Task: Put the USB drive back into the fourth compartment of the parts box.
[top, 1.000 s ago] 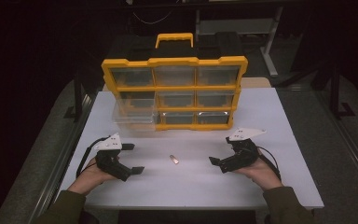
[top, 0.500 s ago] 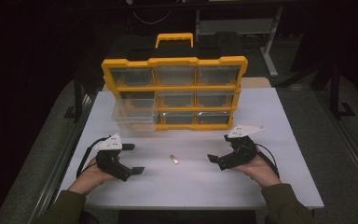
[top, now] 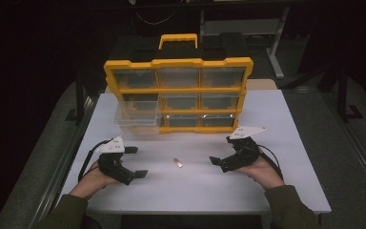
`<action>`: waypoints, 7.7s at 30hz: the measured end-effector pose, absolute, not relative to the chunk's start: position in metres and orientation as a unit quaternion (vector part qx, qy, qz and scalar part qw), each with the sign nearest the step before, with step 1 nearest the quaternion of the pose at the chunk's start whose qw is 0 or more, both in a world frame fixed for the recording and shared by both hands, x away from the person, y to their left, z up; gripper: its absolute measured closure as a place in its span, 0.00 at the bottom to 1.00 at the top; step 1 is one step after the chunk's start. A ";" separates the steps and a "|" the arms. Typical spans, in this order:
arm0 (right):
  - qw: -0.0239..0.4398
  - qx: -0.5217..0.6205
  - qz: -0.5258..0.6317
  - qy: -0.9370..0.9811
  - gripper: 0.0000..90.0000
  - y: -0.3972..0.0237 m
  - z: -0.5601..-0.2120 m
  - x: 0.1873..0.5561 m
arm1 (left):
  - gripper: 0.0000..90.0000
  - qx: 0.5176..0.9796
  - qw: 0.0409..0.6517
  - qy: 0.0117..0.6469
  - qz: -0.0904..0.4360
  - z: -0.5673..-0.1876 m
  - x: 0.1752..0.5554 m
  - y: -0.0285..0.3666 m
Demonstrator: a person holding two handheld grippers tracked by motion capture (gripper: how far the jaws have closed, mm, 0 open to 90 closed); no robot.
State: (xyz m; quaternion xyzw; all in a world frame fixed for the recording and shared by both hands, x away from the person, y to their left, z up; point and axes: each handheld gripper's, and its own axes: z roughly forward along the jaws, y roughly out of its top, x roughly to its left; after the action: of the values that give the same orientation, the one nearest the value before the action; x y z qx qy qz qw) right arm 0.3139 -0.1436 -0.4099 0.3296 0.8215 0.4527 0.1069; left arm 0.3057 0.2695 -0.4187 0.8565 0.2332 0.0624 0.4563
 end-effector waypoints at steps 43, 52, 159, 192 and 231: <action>0.097 0.311 0.455 0.829 0.00 -0.122 -0.405 0.326 | 0.00 0.856 0.458 0.232 0.063 -0.419 0.305 0.269; 0.094 0.308 0.455 0.830 0.00 -0.117 -0.405 0.329 | 0.00 0.856 0.457 0.232 0.063 -0.419 0.305 0.269; 0.069 0.247 0.456 0.852 0.00 -0.029 -0.387 0.363 | 0.00 0.853 0.466 0.228 0.057 -0.418 0.304 0.265; 0.060 0.238 0.398 0.884 0.00 -0.006 -0.402 0.366 | 0.00 0.854 0.464 0.227 0.061 -0.417 0.303 0.266; 0.044 0.232 0.351 0.906 0.16 -0.005 -0.427 0.360 | 0.00 0.851 0.468 0.226 0.074 -0.427 0.300 0.267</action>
State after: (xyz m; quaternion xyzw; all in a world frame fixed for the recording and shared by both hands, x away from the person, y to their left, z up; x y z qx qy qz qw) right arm 0.3602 -0.0049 -0.4266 0.2323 0.9062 0.3507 0.0435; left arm 0.2997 0.2667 -0.4275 0.8513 0.2261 0.0744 0.4677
